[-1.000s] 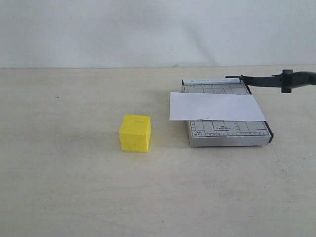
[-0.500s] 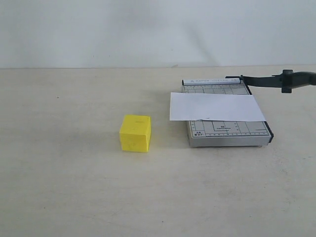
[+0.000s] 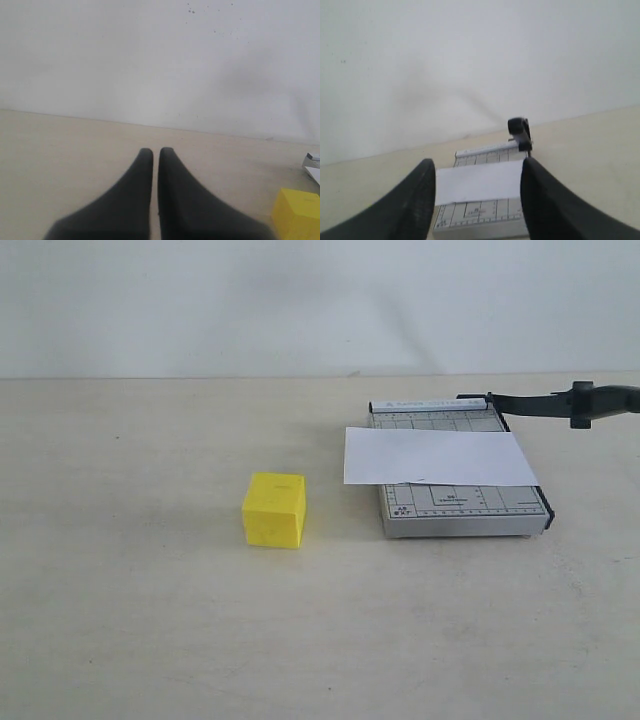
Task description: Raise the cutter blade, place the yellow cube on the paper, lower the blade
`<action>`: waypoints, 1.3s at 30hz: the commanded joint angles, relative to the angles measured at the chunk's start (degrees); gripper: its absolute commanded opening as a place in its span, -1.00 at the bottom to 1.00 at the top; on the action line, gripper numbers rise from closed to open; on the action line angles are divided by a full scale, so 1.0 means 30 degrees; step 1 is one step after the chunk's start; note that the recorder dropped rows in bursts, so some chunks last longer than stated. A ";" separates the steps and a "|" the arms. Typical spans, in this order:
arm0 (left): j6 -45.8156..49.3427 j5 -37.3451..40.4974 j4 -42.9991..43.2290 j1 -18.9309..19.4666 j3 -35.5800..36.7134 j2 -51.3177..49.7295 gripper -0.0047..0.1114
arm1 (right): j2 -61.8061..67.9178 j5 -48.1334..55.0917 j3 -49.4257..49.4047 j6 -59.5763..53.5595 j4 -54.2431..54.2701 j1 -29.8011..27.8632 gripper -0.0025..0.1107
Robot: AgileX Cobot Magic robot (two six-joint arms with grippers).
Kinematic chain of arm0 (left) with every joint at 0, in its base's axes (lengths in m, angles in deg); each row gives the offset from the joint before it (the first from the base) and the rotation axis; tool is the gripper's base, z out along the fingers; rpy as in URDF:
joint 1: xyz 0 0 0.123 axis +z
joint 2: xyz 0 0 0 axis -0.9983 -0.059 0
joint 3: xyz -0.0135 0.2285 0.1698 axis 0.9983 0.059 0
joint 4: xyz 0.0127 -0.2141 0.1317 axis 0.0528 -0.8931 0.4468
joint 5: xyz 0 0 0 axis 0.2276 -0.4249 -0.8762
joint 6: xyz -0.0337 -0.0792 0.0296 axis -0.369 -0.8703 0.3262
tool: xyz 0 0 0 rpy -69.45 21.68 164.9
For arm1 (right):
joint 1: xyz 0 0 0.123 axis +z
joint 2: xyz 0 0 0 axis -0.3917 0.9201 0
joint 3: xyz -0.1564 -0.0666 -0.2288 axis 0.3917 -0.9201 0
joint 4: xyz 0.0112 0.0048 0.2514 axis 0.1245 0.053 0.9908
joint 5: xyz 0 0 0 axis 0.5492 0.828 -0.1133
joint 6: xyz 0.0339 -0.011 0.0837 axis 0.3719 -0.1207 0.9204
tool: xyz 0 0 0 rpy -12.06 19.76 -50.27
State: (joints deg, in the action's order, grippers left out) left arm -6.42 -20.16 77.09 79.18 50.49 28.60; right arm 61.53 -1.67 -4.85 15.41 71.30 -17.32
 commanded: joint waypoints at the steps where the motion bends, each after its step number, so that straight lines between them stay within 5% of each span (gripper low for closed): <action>1: -0.0001 -0.0276 -0.0118 -0.0008 -0.0055 0.0062 -0.84 | -0.0118 -0.1468 -0.0148 -0.0019 -0.0525 0.0033 -0.07; 10: -0.0114 -0.0721 -0.0277 -0.0008 -0.0055 0.0062 -0.84 | -0.0118 -0.1283 -0.0169 -0.0019 -0.0487 0.0033 -0.07; 24: -0.4422 -0.1331 -0.4838 -0.0008 -0.0055 0.0062 -0.84 | -0.0118 -0.1318 -0.0169 -0.0019 -0.0487 0.0033 -0.07; 28: -0.1455 -0.0160 -0.4141 -0.0008 -0.1724 0.0062 -0.84 | -0.0118 -0.1318 -0.0169 -0.0019 -0.0487 0.0033 -0.07; 35: 0.0915 0.0095 -0.4491 -0.0644 -0.4404 -0.6299 -0.84 | -0.0118 -0.1318 -0.0169 -0.0019 -0.0487 0.0033 -0.07; 39: 0.2805 -0.1892 -0.4216 -0.2979 -0.6535 -1.1495 -0.84 | -0.0118 -0.1317 -0.0169 -0.0019 -0.0443 0.0033 -0.07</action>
State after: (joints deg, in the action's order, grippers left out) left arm -2.07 -21.64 64.15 74.26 35.03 3.24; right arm 61.40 -5.05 -5.19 15.41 70.36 -17.32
